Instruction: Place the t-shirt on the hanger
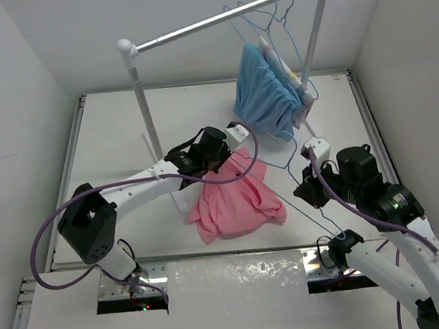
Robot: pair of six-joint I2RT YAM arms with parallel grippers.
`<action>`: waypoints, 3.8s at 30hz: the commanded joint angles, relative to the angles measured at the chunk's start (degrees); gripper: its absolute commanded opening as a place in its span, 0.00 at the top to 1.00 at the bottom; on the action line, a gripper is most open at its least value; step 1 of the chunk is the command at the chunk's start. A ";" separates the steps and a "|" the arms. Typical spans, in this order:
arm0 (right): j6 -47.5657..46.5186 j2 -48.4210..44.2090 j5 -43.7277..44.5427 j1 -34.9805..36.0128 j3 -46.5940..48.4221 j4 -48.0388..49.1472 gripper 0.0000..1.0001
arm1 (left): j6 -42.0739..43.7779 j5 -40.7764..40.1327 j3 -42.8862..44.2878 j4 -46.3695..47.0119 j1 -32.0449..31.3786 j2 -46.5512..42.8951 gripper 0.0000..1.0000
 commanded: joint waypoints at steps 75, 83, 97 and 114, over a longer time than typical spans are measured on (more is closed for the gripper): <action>0.97 16.11 -15.77 6.23 -32.42 65.66 1.00 | 40.73 19.94 -16.26 -11.05 -0.34 -19.66 0.37; 0.80 15.32 -15.95 6.23 -32.60 64.78 1.00 | 30.56 16.10 -19.87 11.95 0.98 -12.46 0.31; -0.43 15.58 -17.70 6.14 -32.60 64.34 1.00 | 29.30 25.61 -20.39 17.45 3.09 -6.29 0.77; -7.03 20.50 -15.68 6.14 -21.79 57.93 1.00 | 28.43 46.16 -12.22 -2.52 3.18 -10.96 1.00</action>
